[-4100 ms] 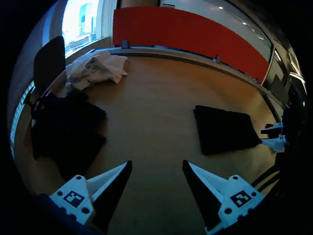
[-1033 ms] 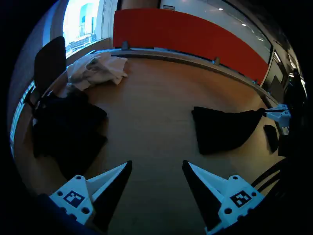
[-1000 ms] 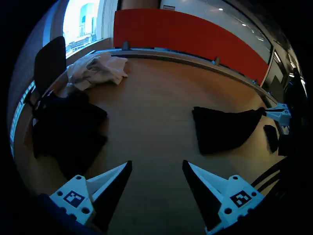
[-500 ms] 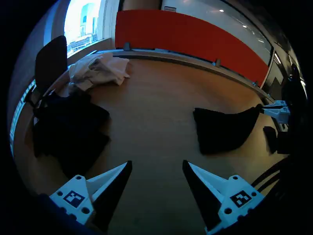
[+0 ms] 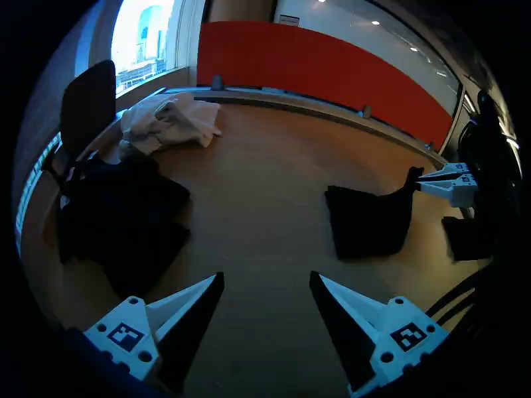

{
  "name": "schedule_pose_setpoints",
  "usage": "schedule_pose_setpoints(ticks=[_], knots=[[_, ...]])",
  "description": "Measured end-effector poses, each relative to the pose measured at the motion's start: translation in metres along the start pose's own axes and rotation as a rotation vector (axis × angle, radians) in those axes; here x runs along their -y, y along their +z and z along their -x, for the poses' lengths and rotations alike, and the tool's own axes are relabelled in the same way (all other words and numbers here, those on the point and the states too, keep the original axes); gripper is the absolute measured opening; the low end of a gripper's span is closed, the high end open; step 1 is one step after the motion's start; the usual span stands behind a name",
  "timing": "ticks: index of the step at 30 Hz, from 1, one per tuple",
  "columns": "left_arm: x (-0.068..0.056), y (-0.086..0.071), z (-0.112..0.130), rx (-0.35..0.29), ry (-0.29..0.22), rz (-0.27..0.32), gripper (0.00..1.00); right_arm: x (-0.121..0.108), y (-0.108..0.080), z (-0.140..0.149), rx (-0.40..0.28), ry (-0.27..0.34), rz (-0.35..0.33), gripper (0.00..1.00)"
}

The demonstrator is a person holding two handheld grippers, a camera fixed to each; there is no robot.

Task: Fold towel

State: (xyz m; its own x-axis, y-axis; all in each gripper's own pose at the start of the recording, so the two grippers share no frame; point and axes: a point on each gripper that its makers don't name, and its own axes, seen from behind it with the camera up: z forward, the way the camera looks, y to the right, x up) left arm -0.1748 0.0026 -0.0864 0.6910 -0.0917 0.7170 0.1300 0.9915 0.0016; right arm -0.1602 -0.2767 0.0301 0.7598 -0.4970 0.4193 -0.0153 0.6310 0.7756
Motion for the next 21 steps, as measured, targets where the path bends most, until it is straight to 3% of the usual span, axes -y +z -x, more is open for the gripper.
schedule_pose_setpoints(ticks=[11,17,21], knots=[[0.003,-0.007,0.004,-0.012,0.013,-0.001,0.96,0.046,0.044,-0.006,0.031,-0.013,-0.079,0.04],[0.007,-0.011,0.008,-0.018,-0.009,-0.009,0.96,0.083,0.080,0.020,0.099,-0.012,-0.143,0.04],[0.011,-0.012,0.014,-0.016,-0.027,-0.013,0.95,0.096,0.095,0.039,0.151,-0.013,-0.159,0.05]])
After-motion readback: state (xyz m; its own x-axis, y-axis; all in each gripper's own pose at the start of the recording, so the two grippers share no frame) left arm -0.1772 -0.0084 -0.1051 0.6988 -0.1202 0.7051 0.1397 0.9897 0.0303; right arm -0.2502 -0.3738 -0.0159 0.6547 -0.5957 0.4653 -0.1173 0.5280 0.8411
